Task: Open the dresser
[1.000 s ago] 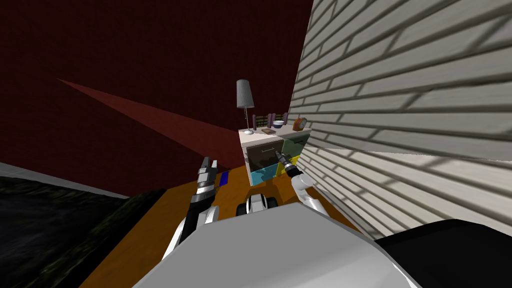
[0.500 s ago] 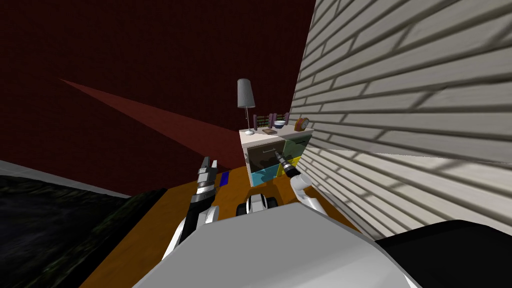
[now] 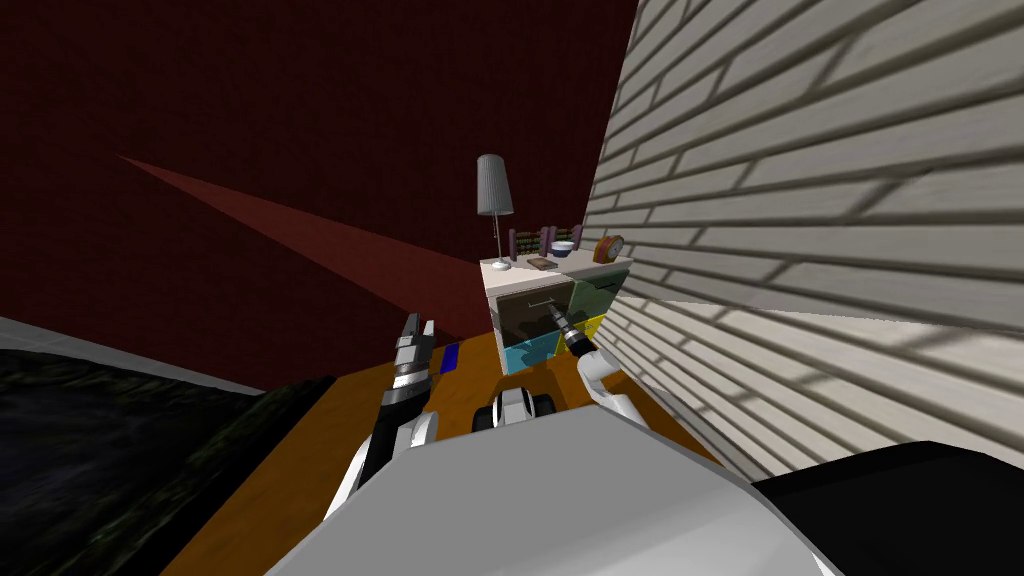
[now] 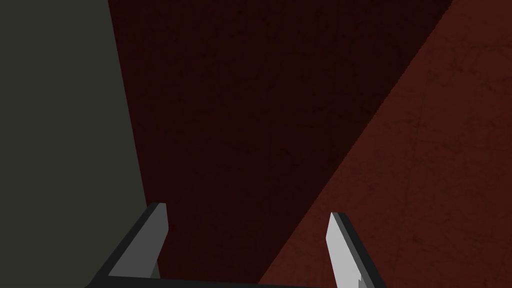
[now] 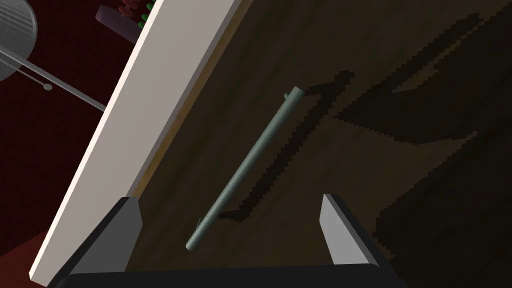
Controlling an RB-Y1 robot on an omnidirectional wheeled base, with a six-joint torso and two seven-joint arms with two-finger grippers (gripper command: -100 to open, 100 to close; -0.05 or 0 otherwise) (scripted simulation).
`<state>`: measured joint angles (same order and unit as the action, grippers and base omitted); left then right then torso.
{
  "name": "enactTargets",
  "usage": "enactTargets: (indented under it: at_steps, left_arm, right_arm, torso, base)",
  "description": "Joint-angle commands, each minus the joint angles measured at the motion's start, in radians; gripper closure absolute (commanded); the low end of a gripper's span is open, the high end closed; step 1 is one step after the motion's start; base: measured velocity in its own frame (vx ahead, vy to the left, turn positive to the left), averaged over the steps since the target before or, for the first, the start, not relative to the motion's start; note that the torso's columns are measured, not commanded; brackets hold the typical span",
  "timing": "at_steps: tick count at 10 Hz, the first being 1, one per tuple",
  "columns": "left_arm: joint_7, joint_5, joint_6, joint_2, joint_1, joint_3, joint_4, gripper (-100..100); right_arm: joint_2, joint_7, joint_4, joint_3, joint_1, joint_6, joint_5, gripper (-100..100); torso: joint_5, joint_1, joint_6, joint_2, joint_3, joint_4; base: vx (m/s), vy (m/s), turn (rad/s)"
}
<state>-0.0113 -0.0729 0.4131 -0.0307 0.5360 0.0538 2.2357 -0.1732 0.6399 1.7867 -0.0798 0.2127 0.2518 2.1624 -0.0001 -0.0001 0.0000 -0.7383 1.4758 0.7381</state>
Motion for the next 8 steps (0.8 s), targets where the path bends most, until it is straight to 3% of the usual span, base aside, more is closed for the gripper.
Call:
enactTargets:
  at_steps: [1, 5, 8]
  left_arm:
    - [0.0, 0.0, 0.0, 0.0, 0.0, 0.0, 0.0, 0]
    - [0.0, 0.0, 0.0, 0.0, 0.0, 0.0, 0.0, 0]
    - [0.0, 0.0, 0.0, 0.0, 0.0, 0.0, 0.0, 0]
  right_arm:
    - [0.02, 0.022, -0.044, -0.001, -0.009, 0.046, 0.075, -100]
    - [0.044, 0.05, -0.095, 0.0, -0.02, 0.094, 0.172, -100]
    - [0.088, 0.083, -0.155, 0.001, -0.033, 0.149, 0.266, -100]
  torso:
    - [0.0, 0.0, 0.0, 0.0, 0.0, 0.0]
    - [0.0, 0.001, 0.0, 0.001, 0.0, 0.0]
    - [0.0, 0.0, 0.0, 0.0, 0.0, 0.0]
  base:
    - [0.035, 0.015, 0.013]
    - [0.033, 0.018, 0.012]
    - [0.033, 0.026, 0.009]
